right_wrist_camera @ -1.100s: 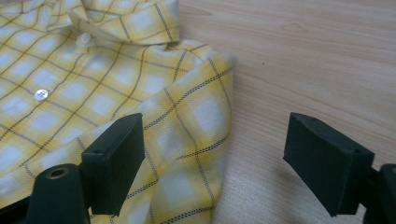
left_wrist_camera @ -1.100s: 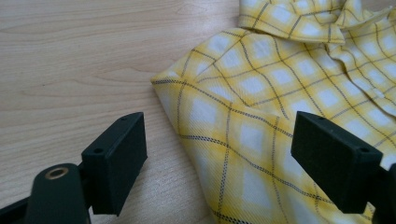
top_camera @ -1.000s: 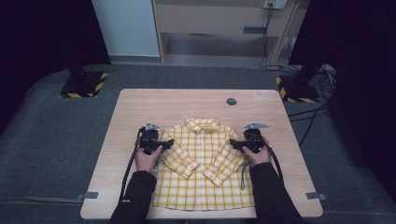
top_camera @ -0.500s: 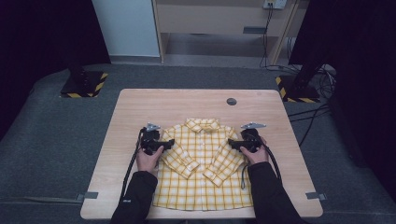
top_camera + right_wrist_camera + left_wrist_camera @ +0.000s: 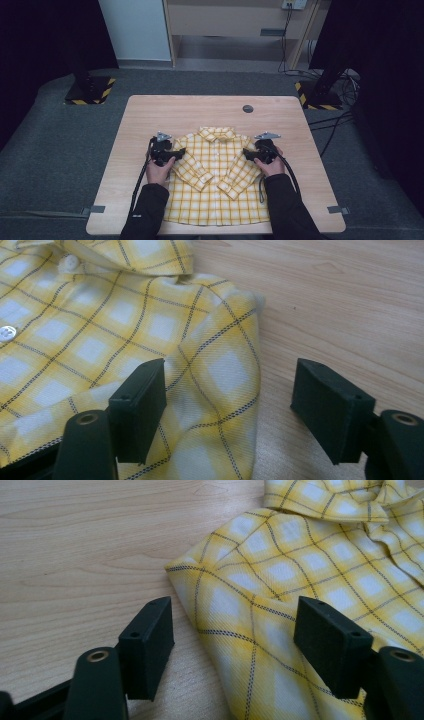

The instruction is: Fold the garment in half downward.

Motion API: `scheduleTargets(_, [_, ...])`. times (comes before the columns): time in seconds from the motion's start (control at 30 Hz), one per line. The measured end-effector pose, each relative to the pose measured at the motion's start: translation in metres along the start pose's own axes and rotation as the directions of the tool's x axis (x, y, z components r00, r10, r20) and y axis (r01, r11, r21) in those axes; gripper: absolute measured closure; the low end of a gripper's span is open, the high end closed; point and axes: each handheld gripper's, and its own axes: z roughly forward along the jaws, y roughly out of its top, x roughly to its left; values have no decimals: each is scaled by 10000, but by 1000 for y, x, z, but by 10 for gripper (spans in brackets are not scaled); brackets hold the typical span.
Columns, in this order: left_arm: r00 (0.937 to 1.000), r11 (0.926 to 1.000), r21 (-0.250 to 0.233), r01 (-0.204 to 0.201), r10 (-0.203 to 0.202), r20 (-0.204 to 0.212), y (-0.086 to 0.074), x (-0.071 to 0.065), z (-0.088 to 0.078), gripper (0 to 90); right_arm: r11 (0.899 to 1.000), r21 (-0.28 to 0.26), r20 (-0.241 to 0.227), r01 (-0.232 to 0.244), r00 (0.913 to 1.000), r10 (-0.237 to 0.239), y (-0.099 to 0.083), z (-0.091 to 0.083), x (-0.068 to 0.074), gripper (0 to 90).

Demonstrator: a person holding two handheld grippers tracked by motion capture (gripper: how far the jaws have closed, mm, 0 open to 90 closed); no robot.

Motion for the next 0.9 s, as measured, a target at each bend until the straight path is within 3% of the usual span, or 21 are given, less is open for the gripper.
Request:
scheduleTargets(0.63, [9997, 10000, -35, 41, -40, 223, 0, 1, 0, 543, 10000, -52, -305, -3, 9995, 1, 1, -2, 6, 574])
scheduleTargets(0.9, [9998, 9998, 16, -187, 187, -10, 0, -2, 0, 612, 10000, 35, -516, -70, 9986, 72, 2, -3, 8, 705])
